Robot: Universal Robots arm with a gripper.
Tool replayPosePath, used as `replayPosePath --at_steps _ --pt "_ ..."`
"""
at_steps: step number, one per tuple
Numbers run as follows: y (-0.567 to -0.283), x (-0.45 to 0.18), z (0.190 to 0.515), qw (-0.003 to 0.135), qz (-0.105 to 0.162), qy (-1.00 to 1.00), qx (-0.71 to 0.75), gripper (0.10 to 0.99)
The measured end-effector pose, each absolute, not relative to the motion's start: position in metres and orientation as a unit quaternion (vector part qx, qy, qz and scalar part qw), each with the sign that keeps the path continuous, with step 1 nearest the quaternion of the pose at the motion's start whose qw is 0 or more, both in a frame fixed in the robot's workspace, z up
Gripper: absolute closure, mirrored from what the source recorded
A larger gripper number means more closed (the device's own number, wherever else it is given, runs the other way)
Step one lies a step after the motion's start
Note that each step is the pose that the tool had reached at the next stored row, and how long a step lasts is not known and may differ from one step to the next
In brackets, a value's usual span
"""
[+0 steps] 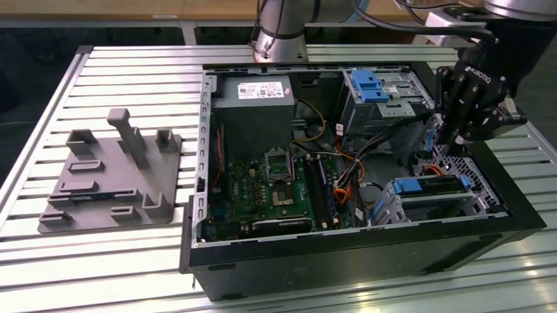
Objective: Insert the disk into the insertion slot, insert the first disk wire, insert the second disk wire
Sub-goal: 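Insert the second disk wire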
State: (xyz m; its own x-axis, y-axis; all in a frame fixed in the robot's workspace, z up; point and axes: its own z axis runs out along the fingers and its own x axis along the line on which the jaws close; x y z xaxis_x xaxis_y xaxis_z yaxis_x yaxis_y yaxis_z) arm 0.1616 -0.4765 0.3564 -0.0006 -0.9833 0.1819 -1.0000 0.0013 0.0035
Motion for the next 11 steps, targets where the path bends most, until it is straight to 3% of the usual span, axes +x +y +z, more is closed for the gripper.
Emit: replayPosePath --at_steps 11 --pt "-0.464 0.153 0.353 0.093 0.093 -0.692 0.71 0.788"
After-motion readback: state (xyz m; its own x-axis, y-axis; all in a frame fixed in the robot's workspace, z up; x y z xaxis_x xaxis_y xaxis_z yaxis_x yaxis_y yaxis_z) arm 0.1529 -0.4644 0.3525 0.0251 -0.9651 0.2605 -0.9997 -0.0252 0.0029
